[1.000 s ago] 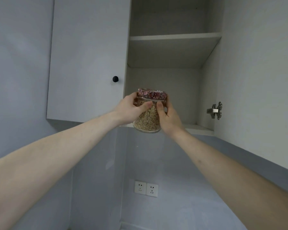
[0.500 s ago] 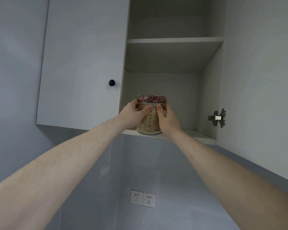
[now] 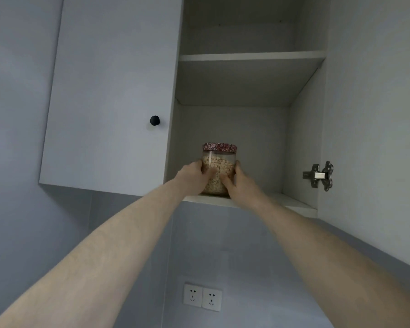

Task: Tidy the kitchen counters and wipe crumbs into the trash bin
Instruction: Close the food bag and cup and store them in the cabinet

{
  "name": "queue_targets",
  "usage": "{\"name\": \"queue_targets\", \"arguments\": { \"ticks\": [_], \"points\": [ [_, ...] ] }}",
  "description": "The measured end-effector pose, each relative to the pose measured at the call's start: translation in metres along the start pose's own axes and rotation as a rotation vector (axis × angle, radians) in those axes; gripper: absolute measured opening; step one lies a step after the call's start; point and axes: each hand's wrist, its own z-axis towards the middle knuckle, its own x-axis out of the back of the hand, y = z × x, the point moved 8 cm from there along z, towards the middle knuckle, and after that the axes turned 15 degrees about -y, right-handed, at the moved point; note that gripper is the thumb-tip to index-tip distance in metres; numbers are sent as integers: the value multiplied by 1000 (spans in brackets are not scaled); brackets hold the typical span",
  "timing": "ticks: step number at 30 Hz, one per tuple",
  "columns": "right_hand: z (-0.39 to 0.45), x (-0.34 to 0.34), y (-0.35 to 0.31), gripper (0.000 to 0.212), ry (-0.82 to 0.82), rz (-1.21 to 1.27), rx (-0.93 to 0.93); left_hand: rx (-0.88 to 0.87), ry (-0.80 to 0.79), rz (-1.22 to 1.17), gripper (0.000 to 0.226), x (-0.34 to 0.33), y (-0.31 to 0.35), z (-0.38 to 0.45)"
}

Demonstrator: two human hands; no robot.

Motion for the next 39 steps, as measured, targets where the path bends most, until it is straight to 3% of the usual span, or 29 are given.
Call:
{"name": "queue_targets", "arguments": {
  "ticks": [5, 10, 14, 20, 30, 39],
  "points": [
    [23, -6, 22, 88, -104, 77, -104, 86, 20, 141, 39, -27, -27, 8],
    [35, -6, 31, 74, -109, 130, -114, 68, -118, -17, 51, -26, -33, 25],
    [39, -5, 42, 70, -95, 118, -202, 91, -170, -77, 38, -28, -41, 38],
    [43, -4, 49, 31, -149, -61, -311, 143, -137, 34, 38, -27, -45, 44],
    [38, -9, 46, 23, -214, -51, -307, 74, -173, -57, 18, -29, -37, 35],
    [32, -6, 48, 15, -196, -120, -386, 122, -171, -40, 28, -30, -39, 29]
  ]
}}
